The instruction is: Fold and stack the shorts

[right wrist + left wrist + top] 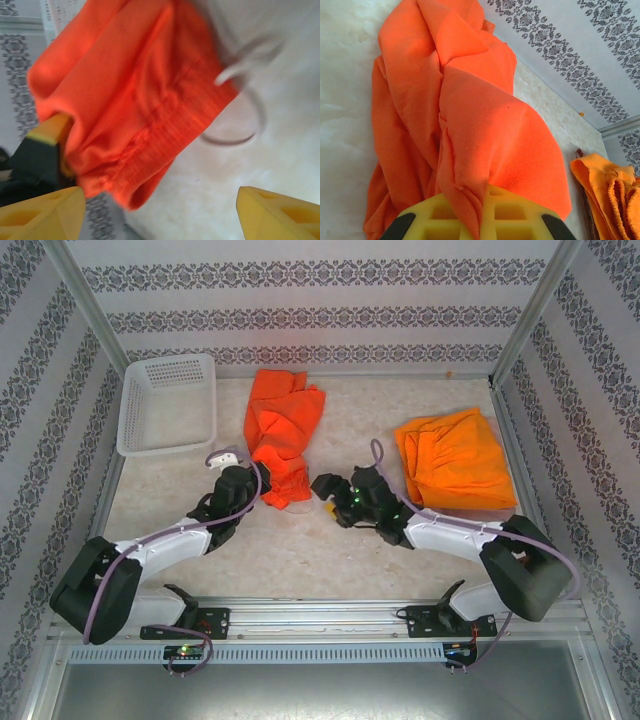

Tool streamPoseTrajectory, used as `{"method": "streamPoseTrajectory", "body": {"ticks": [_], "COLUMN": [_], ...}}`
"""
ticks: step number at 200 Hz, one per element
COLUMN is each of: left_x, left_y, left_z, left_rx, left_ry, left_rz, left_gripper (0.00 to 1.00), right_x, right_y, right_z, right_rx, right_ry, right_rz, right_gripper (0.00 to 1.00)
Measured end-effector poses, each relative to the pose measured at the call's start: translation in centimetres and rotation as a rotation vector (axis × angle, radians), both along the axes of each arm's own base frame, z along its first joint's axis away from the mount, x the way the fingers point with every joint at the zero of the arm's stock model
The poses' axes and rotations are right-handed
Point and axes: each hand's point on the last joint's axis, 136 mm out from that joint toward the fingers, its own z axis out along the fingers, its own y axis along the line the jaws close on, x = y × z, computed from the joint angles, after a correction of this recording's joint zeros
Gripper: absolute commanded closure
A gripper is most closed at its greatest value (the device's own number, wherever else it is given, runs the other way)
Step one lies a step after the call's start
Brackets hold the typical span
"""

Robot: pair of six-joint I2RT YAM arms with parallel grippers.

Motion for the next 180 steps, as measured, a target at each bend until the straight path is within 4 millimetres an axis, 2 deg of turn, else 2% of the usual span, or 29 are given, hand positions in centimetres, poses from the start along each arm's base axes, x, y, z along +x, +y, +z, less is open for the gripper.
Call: {"method": "streamPoseTrajectory", "body": {"ticks": [16,66,87,108,152,180], "left_x": [0.2,0.8,0.9,0.9,0.9,0.9], "left_y": [-0.1,-0.5,-0.6,-0.6,-0.6,-0.8], "left_z": [-0.1,0.6,0.8,0.9,0.9,0.9], "left_rx": [-0.011,-0.058,-0.074,-0.079,-0.100,-0.120], "left_ry": [0.006,-0.011,-0.019,-0.019,-0.014,-0.009], "left_rz": [0.005,0.017,0.019,0.021,0.028,0.026], "left_gripper": [1.00,1.00,1.00,1.00,1.00,1.00], "right_x": [-0.5,-0.2,-0.1,0.3,1.3,1.5], "right_y": [1.5,5.8,7.7,8.6,9.2,9.1], "right_z": [0.1,-1.8,-1.5,-0.9,-0.2,-0.9], "right_rx": [0.067,0.206,0.261,0.303,0.354,0.347], "right_ry": [0.053,0.225,0.254,0.260,0.265,0.274], "right_rz": [-0.034,-0.109,-0.107,-0.114,-0.147,-0.166], "right_gripper": [0.23,0.27,0.30,0.33,0.54,0.77]}}
